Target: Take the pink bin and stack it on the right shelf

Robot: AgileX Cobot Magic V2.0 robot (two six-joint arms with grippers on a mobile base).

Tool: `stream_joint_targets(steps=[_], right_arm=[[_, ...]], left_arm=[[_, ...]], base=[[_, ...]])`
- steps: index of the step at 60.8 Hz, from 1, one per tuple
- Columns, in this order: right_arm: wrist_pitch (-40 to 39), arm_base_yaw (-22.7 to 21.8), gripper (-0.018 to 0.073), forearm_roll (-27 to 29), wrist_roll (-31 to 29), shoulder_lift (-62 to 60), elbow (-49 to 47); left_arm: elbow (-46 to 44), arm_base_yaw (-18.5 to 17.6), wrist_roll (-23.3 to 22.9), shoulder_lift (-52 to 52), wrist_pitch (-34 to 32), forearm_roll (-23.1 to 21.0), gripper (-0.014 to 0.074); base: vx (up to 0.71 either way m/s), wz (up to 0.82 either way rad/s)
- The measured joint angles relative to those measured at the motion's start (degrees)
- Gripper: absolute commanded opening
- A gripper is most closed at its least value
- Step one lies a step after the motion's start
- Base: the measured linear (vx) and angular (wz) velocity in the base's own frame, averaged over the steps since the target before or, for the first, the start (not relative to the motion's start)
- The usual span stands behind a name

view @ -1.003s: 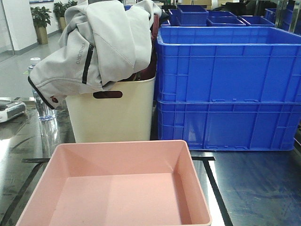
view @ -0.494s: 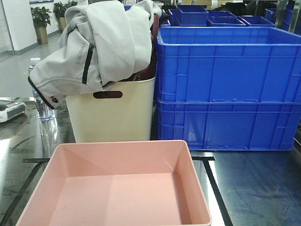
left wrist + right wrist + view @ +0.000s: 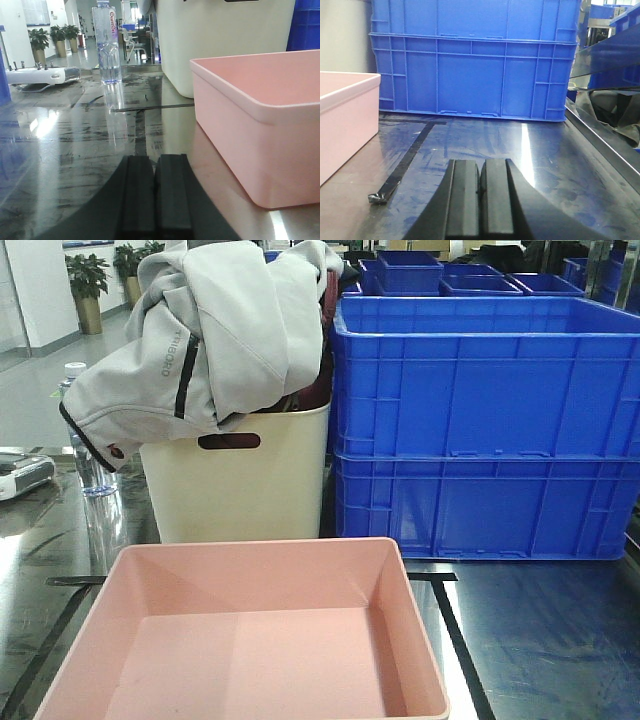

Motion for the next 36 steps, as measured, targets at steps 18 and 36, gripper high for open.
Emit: stream_joint_targets(steps=[18, 36], right_arm=[[0.0, 0.0, -0.0009, -0.07, 0.0, 0.0, 0.0], [0.0, 0.0, -0.0009, -0.18, 0.0, 0.0, 0.0]], left_arm=[[0.0, 0.0, 0.0, 0.0, 0.0, 0.1, -0.0006], [0.0, 0.0, 0.0, 0.0, 0.0, 0.1, -0.0006]], base=[[0.0, 0.0], [0.0, 0.0]])
